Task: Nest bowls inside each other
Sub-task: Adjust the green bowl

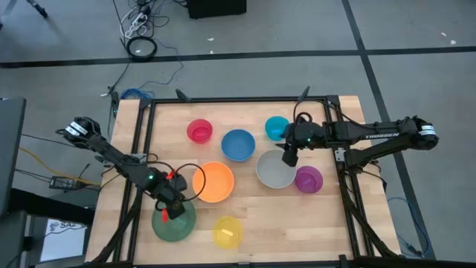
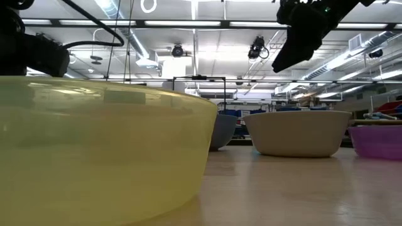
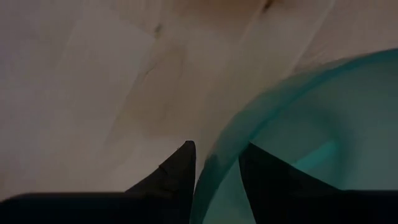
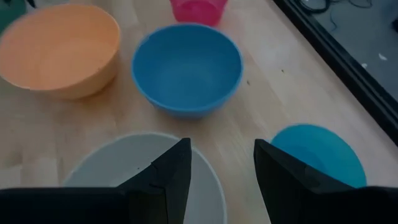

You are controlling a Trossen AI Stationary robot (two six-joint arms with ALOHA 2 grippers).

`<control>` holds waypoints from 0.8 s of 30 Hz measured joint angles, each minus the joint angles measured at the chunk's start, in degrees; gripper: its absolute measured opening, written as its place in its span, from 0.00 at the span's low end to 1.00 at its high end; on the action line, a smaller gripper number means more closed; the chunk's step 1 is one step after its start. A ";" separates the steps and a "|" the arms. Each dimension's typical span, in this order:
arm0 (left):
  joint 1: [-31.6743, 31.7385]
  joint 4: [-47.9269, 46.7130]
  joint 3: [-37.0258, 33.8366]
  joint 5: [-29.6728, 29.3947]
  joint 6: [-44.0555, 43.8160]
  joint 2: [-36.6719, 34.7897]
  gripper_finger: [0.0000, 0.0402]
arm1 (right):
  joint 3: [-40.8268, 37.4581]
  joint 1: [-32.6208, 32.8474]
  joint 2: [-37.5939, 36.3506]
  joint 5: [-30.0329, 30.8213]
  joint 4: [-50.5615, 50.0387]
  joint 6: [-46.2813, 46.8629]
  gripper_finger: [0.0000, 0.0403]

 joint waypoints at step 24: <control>0.00 2.66 0.07 0.12 0.00 -0.24 0.33 | 1.21 5.02 19.20 -18.98 29.27 -0.63 0.40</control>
